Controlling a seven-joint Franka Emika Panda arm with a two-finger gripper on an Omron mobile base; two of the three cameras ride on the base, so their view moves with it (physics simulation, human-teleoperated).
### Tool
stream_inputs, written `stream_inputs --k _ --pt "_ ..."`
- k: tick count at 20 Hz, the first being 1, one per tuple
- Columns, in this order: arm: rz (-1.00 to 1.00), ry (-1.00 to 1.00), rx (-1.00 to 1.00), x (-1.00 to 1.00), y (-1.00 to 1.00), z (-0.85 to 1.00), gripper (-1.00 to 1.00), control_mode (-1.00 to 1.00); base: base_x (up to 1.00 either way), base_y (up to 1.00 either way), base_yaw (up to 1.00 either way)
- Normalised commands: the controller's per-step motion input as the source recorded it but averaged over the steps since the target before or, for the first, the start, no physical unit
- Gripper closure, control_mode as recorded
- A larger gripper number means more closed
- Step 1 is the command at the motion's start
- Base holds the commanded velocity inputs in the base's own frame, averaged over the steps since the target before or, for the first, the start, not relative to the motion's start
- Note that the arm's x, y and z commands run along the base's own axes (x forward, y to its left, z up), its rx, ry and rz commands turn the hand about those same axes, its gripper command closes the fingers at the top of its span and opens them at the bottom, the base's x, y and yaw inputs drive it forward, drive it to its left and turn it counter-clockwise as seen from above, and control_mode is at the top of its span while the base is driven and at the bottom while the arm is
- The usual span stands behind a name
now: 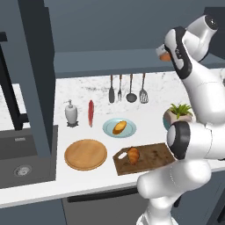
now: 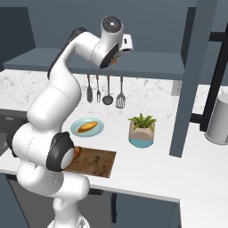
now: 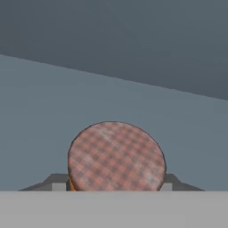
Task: From the different types of pastries on the counter, select a croissant and place it on the cutting board. Then retrieve a jar of jam from the cabinet and place it alongside the croissant on the cutting board.
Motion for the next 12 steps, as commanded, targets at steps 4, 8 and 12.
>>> stream_inputs --k 4,8,12 --pt "0.00 -0.07 0.06 -0.60 0.00 0.16 1.00 -1.00 0.00 0.00 0.00" --pt "0.00 -0.12 0.00 -0.66 0.00 0.02 1.00 -1.00 0.00 0.00 0.00" --pt "0.00 -0.16 0.00 -0.83 0.06 0.00 1.00 -1.00 0.00 0.00 0.00"
